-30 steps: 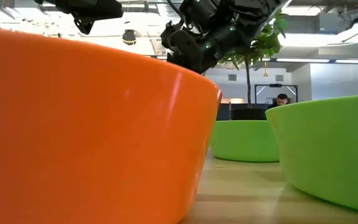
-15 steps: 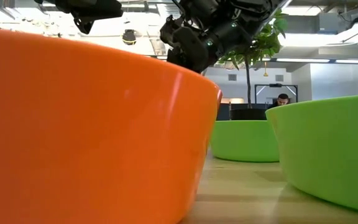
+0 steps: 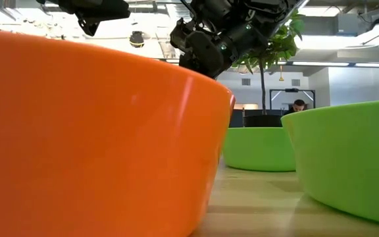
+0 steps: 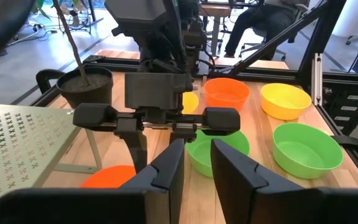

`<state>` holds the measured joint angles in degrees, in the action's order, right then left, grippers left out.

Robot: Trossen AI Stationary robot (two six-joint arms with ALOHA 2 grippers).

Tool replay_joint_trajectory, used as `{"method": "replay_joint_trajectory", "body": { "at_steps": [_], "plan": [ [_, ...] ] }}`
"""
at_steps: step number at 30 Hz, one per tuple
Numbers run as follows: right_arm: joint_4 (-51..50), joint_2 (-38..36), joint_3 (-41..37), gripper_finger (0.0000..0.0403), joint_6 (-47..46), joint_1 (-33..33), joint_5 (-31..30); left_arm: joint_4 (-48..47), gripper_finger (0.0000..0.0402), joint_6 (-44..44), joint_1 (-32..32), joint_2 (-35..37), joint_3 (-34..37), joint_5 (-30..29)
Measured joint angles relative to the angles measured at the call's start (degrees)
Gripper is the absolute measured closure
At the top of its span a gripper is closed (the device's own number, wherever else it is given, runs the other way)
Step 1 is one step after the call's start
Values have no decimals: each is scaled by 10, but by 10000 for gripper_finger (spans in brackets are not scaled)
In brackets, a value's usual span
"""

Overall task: Pick & Place Mini bowls
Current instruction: Put the orange bowl on the shelf

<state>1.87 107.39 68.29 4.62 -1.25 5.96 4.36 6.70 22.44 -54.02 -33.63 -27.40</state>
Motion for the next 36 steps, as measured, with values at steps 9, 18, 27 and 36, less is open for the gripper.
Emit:
{"method": "replay_joint_trajectory", "body": {
  "at_steps": [9,18,27,36],
  "plan": [
    [5,0,0,300,-1,-11,0,0,321,0,0,0,0,0],
    [1,12,0,300,-17,-16,0,0,321,0,0,0,0,0],
    [-2,42,0,300,-36,-10,-1,0,321,0,0,0,0,0],
    [-6,54,-1,300,-48,-10,-15,0,321,0,0,0,0,0]
  ]
}}
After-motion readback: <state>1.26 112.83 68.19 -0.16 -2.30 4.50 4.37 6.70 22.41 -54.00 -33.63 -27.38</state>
